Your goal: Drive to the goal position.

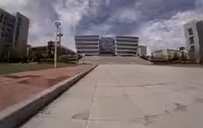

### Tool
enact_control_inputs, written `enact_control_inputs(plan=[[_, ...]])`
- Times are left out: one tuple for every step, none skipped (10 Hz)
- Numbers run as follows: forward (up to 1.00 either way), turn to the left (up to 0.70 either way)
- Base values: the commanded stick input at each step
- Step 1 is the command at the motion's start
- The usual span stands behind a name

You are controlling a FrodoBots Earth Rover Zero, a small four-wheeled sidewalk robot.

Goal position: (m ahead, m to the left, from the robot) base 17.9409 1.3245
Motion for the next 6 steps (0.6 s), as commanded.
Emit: enact_control_inputs(plan=[[1.0,0.0],[1.0,-0.1],[1.0,-0.4],[1.0,-0.19],[1.0,0.0],[1.0,0.0]])
